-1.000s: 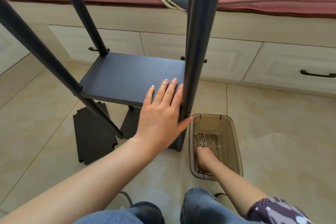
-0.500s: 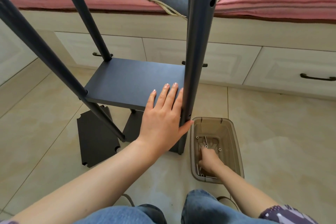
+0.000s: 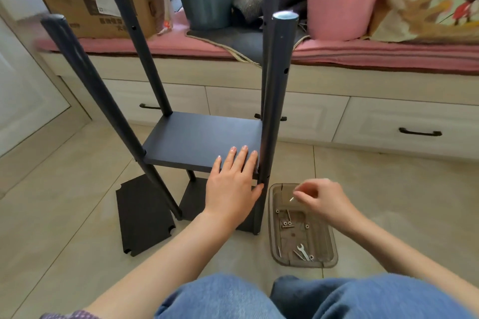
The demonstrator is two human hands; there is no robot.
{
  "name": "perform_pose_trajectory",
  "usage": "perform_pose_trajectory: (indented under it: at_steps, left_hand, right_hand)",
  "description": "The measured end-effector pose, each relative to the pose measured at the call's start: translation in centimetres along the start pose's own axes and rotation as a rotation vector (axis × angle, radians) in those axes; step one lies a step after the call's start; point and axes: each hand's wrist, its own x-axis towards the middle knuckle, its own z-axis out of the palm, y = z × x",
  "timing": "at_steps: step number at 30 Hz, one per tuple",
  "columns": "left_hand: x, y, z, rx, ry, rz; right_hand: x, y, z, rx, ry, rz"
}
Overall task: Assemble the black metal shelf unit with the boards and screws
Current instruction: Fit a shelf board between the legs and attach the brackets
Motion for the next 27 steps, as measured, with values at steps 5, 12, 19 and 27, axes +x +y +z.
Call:
perform_pose_trajectory:
  at_steps: [5,12,19,27]
  left_hand:
    - [-1.8,-0.5,-1.3,-0.325,0.353,-0.069]
    - [-2.4,-1.7,-1.2,-1.165,0.315,-0.633]
    - [-1.3,-1.7,1.2,-1.733,-0.246,-0.648]
    - [-0.5,-0.5,2.0,-1.851,-0.266,-0.523]
  right_hand:
    - [-1.1,-6.4,-4.9,0.074,0.145,-0.119]
    - [-0.9,-10.8,-4.7,0.170,0.018,-0.162]
    - [-0.1,-11.4,-4.3,0.176,0.028,-0.172]
    - [0.3,-12.0,-4.6,0.071,0.070,-0.224]
